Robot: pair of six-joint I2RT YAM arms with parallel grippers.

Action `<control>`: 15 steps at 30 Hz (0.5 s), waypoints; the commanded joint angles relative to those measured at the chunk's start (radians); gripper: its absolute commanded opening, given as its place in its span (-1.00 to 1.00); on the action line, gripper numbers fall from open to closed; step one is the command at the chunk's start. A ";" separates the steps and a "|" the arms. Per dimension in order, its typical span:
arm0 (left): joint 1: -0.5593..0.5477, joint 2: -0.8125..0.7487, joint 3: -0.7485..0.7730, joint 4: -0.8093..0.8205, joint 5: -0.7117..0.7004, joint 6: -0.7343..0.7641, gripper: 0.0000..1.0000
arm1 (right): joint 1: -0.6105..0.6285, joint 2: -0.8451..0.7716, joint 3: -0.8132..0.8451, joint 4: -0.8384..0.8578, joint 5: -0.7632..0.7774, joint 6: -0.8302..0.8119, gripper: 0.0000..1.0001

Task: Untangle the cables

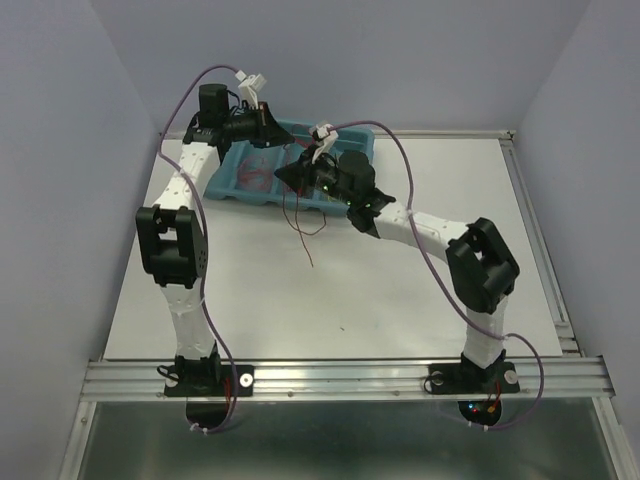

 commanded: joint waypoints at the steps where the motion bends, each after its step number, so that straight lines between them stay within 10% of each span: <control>1: 0.078 0.074 0.143 0.076 -0.167 -0.022 -1.00 | -0.025 0.052 0.245 0.103 -0.162 -0.020 -0.99; 15: 0.150 -0.044 0.171 0.292 -0.023 -0.200 -1.00 | -0.083 0.307 0.765 0.140 -0.296 0.115 -0.99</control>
